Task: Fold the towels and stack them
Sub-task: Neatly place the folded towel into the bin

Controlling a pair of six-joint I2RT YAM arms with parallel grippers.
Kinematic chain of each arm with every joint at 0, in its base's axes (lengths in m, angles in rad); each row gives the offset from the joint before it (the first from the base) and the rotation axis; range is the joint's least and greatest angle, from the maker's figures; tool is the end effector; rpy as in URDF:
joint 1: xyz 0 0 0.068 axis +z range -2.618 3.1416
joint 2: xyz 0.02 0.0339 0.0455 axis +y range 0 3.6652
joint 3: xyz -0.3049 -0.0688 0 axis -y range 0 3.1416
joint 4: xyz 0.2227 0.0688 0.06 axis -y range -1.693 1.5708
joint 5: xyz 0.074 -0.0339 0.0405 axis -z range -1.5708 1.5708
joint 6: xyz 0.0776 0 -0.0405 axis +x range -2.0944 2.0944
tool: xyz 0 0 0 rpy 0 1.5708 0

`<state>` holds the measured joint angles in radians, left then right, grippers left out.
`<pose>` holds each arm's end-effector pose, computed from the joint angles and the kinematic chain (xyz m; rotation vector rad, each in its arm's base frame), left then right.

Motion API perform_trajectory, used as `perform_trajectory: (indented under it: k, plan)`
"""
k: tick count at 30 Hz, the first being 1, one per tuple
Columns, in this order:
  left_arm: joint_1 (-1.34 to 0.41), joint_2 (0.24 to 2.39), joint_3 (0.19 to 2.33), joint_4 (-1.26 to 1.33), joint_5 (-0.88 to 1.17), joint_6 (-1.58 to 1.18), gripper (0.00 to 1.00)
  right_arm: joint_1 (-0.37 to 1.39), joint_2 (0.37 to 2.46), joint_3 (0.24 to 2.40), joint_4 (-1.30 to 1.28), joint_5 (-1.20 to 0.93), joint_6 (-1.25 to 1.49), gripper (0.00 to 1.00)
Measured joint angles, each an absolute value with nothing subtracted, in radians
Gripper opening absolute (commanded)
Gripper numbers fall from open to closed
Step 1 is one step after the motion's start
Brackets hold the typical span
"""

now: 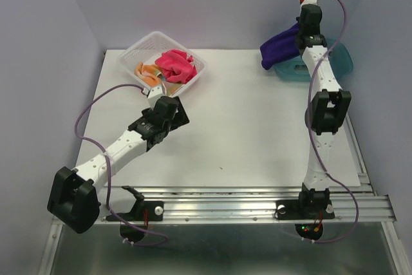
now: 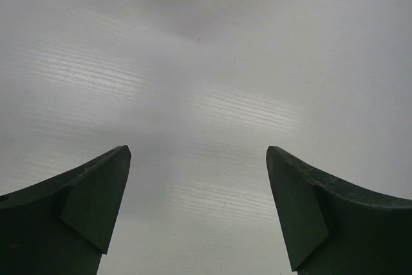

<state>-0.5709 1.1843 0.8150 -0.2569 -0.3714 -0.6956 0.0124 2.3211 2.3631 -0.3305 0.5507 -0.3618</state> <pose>0.2281 -0.1130 0.2857 -0.3409 2.1394 -0.3254 0.5827 -0.0334 0.3660 0.0390 1.8820 -0.7514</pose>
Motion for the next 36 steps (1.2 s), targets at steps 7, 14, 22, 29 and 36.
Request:
perform_trajectory:
  k: [7, 14, 22, 29, 36]
  plan:
    - [-0.567, 1.211, 0.82, -0.257, -0.368, -0.695, 0.99, -0.01, 2.321, 2.333, -0.318, 0.544, -0.339, 0.01]
    - [-0.567, 1.234, 0.831, -0.258, -0.366, -0.691, 0.99, -0.037, 2.376, 2.312, -0.276, 0.541, -0.318, 0.01]
    - [-0.567, 1.237, 0.836, -0.257, -0.366, -0.688, 0.99, -0.086, 2.462, 2.307, -0.26, 0.485, -0.31, 0.01]
    - [-0.567, 1.25, 0.838, -0.258, -0.367, -0.688, 0.99, -0.132, 2.47, 2.307, -0.214, 0.436, -0.32, 0.01]
    - [-0.567, 1.269, 0.851, -0.259, -0.369, -0.687, 0.99, -0.152, 2.505, 2.307, -0.162, 0.421, -0.336, 0.01]
